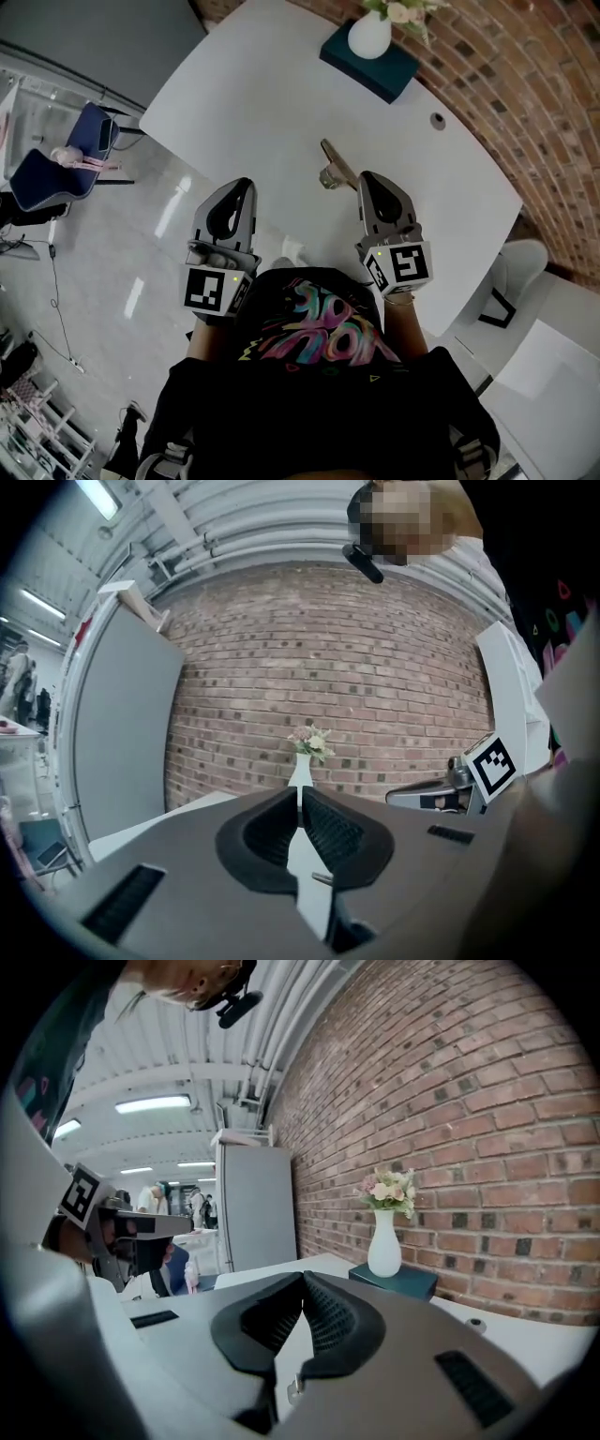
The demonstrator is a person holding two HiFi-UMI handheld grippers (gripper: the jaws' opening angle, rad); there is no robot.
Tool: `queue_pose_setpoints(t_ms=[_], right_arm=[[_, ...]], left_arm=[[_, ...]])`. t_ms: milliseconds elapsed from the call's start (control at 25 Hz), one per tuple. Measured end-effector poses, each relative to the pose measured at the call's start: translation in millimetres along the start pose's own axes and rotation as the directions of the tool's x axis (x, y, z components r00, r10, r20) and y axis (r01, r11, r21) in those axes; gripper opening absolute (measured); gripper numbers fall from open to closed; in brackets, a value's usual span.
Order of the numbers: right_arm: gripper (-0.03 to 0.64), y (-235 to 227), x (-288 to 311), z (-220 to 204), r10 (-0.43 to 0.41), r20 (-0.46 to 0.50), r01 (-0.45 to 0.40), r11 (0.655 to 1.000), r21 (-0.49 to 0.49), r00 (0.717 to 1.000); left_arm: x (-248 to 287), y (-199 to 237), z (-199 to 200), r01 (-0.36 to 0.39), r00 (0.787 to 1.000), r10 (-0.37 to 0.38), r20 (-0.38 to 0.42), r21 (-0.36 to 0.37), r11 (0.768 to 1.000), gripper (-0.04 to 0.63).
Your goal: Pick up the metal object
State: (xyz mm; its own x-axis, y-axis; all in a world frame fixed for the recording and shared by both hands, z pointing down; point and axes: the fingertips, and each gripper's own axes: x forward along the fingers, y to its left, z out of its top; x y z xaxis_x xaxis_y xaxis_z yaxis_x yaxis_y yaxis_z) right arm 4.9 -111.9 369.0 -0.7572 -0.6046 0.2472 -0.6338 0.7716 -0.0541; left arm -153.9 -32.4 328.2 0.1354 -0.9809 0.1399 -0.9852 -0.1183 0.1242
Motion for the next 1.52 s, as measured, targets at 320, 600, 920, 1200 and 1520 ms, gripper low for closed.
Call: queue_pose_setpoints(t_ms=[320,600,920,1200,1520], right_arm=[[0.017,-40.0,0.7,-5.1,-0.127,-0.013,0.127,0.991,0.045,0.992],[0.017,-71.5,-18.6,2.5,-0.333,-0.024,0.333,0.938,0.095,0.943],[0.017,-77.7,-28.7,9.5,-0.478,-0.017,0.476,0.871,0.122,0.878],[0.017,-79.1,-30.1,9.6,-0.512,-0.027,0.512,0.852,0.110,0.858],[0.017,-79.5,-29.2,6.1,-0.511,-0.042,0.513,0.851,0.117,0.858]], left_arm=[[64.1,-17.0,6.5,0.165,0.986,-0.165,0.005,0.013,0.986,0.034],[112.0,-34.2,7.7,0.362,0.932,-0.360,-0.047,0.042,0.931,0.034],[142.3,-54.4,-2.1,0.544,0.838,-0.535,-0.106,0.089,0.835,0.034],[153.1,-68.0,7.0,0.588,0.809,-0.585,-0.063,0.064,0.806,0.034],[152.3,-72.4,-10.9,0.617,0.785,-0.607,-0.124,0.068,0.784,0.035]])
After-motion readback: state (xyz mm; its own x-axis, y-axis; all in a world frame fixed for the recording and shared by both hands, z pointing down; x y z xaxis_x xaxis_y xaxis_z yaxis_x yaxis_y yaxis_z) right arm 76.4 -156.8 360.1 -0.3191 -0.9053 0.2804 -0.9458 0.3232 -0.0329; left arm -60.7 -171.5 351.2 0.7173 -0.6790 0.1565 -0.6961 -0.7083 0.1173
